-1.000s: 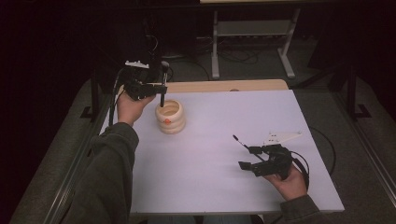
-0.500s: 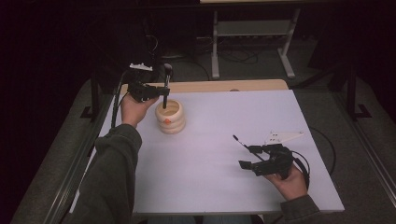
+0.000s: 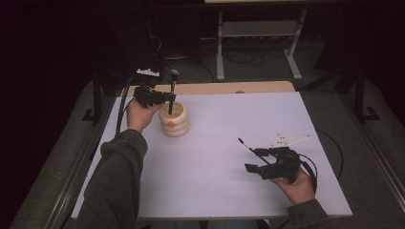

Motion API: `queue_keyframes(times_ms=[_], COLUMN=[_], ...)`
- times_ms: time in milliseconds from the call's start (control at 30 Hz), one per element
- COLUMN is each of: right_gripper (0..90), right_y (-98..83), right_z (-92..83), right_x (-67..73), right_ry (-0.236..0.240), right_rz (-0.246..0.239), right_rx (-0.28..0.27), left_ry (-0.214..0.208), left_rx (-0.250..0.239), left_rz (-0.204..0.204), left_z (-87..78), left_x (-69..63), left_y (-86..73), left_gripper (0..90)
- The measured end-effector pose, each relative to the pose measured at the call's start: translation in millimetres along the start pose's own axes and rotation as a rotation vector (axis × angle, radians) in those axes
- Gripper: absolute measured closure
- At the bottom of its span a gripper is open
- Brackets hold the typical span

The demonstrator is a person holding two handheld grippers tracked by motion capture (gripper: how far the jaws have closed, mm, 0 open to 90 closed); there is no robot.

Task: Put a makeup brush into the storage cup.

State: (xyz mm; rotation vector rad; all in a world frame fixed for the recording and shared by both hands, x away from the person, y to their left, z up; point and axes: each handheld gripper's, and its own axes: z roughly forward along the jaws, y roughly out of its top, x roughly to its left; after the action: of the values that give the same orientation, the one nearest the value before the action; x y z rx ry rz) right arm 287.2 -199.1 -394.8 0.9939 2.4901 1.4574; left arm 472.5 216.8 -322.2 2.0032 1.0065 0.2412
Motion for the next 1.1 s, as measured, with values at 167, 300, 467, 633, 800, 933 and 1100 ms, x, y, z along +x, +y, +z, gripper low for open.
queue_keyframes(times_ms=[167,300,467,633,800,933,1100], right_gripper=[24.5,24.5,24.6,24.5,24.5,24.5,24.5], right_y=[0.1,0.6,0.7,0.7,0.6,1.2,1.4], right_z=[0.4,1.6,1.9,1.6,1.8,2.6,2.5], right_x=[0.5,-0.1,0.3,-0.2,0.1,0.7,0.6], right_ry=[-0.002,-0.003,-0.005,-0.005,-0.003,0.001,0.003], right_rz=[0.003,0.0,-0.001,0.001,-0.002,0.001,0.002], right_rx=[0.004,0.003,0.006,0.003,0.003,0.003,0.002], left_ry=[-0.016,-0.008,-0.008,-0.003,0.003,0.0,0.013], left_rx=[0.004,0.01,0.024,0.038,0.058,0.055,0.054], left_rz=[-0.008,-0.007,-0.007,0.002,0.01,0.009,0.018], left_z=[0.4,1.0,1.6,4.1,6.7,8.3,8.4], left_x=[1.8,0.9,2.0,1.9,3.0,1.8,-0.4], left_y=[-4.9,-6.3,-8.5,-12.6,-16.7,-16.9,-16.8], left_gripper=[78.6,78.6,78.5,78.5,78.4,78.3,77.1])
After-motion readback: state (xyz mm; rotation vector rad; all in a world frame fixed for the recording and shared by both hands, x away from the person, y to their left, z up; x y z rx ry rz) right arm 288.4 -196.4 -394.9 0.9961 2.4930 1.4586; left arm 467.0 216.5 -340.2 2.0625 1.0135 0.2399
